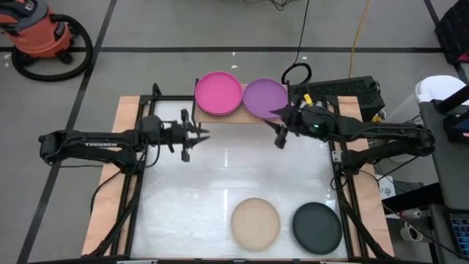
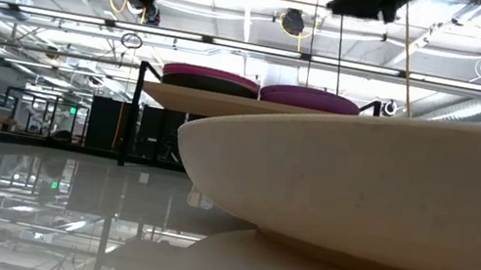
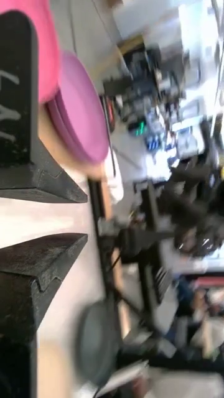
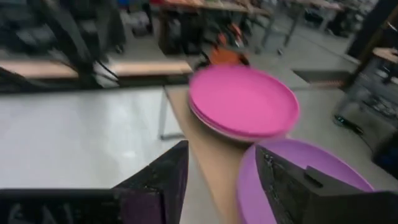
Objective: Place and stack plates onto a shelf
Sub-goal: Stack the light brown plate on top of the violet plate on the shelf
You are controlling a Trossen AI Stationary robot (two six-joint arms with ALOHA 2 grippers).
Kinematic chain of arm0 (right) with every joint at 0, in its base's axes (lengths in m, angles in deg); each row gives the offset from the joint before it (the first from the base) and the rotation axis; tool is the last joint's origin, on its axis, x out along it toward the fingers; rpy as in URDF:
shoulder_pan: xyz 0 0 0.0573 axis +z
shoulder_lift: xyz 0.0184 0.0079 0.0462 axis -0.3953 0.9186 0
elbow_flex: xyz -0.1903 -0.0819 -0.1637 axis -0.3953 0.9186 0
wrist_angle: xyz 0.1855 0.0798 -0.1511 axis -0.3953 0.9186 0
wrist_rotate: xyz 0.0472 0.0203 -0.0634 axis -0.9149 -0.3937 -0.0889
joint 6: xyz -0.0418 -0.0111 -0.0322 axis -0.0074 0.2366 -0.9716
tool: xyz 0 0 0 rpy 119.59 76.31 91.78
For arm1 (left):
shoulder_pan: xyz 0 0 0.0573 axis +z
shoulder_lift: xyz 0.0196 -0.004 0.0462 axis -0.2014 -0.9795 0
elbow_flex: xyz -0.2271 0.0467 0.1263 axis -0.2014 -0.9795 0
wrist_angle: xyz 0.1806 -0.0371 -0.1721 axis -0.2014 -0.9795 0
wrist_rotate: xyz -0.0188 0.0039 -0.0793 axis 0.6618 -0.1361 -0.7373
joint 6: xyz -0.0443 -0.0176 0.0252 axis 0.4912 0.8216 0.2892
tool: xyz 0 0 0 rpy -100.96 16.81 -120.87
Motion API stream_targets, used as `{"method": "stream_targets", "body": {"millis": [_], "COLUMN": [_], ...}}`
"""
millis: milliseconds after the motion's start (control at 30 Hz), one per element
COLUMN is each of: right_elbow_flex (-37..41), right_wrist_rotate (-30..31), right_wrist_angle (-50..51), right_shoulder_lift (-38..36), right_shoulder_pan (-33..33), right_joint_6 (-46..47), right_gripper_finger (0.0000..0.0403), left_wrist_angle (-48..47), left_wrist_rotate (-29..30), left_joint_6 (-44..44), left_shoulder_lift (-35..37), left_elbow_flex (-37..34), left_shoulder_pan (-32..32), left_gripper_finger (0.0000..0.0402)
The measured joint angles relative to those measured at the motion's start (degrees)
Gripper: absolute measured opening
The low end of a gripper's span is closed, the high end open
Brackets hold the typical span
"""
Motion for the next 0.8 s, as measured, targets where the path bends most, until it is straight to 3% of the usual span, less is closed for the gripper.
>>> {"method": "stream_targets", "body": {"millis": [133, 300, 433, 567, 800], "right_elbow_flex": [0.8, 6.5, 11.0, 12.6, 12.8], "right_wrist_rotate": [0.0, 0.0, 0.1, 2.1, 6.3], "right_wrist_angle": [-1.4, -7.0, -9.9, -10.2, -12.9], "right_shoulder_lift": [-3.8, -6.9, -8.4, -9.7, -10.7], "right_shoulder_pan": [5.5, 12.4, 16.4, 18.2, 18.7], "right_joint_6": [1.3, 2.3, 1.8, 2.9, 0.5], "right_gripper_finger": [0.0169, 0.0169, 0.0169, 0.0169, 0.0169], "left_wrist_angle": [-7.8, -16.2, -16.4, -16.4, -17.3], "left_wrist_rotate": [0.0, -0.1, -5.0, -4.6, 0.8], "left_joint_6": [-4.2, -7.7, -11.0, -17.4, -28.0], "left_shoulder_lift": [-2.5, -10.7, -18.9, -26.7, -40.4], "left_elbow_flex": [4.2, 8.6, 10.0, 12.1, 20.9], "left_shoulder_pan": [-6.7, -15.9, -23.9, -31.2, -34.9], "left_gripper_finger": [0.0094, 0.0094, 0.0094, 0.0094, 0.0094]}}
